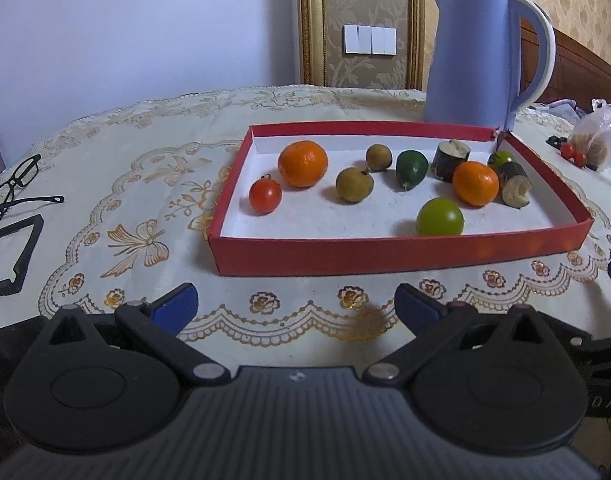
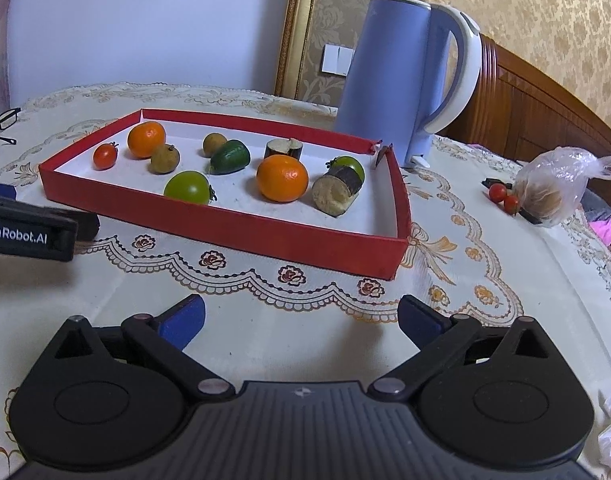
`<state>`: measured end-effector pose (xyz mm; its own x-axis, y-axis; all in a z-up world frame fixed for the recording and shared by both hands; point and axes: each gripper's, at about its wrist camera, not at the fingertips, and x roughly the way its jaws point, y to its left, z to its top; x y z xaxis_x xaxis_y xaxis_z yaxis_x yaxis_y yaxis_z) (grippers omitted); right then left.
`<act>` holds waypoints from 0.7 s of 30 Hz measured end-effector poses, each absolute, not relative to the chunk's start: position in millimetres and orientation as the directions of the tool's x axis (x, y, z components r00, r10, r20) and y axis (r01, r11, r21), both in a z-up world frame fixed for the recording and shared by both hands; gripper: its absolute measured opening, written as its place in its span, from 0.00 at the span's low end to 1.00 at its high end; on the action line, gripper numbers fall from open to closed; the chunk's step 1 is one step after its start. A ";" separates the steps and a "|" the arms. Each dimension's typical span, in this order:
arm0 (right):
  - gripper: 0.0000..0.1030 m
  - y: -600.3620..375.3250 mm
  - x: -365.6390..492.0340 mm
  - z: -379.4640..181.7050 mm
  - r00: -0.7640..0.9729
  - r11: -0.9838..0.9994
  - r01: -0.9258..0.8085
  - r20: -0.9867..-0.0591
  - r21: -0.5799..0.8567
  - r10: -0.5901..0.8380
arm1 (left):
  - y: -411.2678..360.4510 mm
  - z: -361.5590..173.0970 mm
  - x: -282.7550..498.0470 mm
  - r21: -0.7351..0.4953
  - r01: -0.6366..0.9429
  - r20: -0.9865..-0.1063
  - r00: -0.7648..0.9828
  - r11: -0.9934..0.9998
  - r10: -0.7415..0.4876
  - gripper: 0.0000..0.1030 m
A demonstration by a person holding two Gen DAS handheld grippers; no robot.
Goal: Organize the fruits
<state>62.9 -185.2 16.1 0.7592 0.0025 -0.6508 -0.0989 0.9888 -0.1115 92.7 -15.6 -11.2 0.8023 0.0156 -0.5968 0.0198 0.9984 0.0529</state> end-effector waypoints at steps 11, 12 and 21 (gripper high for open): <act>1.00 -202.8 69.9 11.3 0.725 0.996 -0.090 -0.684 0.022 0.081 | -13.4 -12.6 95.7 0.048 0.008 -0.610 0.792 0.999 0.023 1.00; 1.00 -202.7 70.0 11.4 0.725 0.996 -0.091 -0.684 0.022 0.081 | -13.2 -12.9 96.1 0.049 0.007 -0.611 0.791 0.999 0.024 1.00; 1.00 -202.8 69.9 11.3 0.725 0.996 -0.090 -0.684 0.022 0.081 | -13.3 -13.5 96.8 0.044 0.009 -0.617 0.787 0.999 0.020 1.00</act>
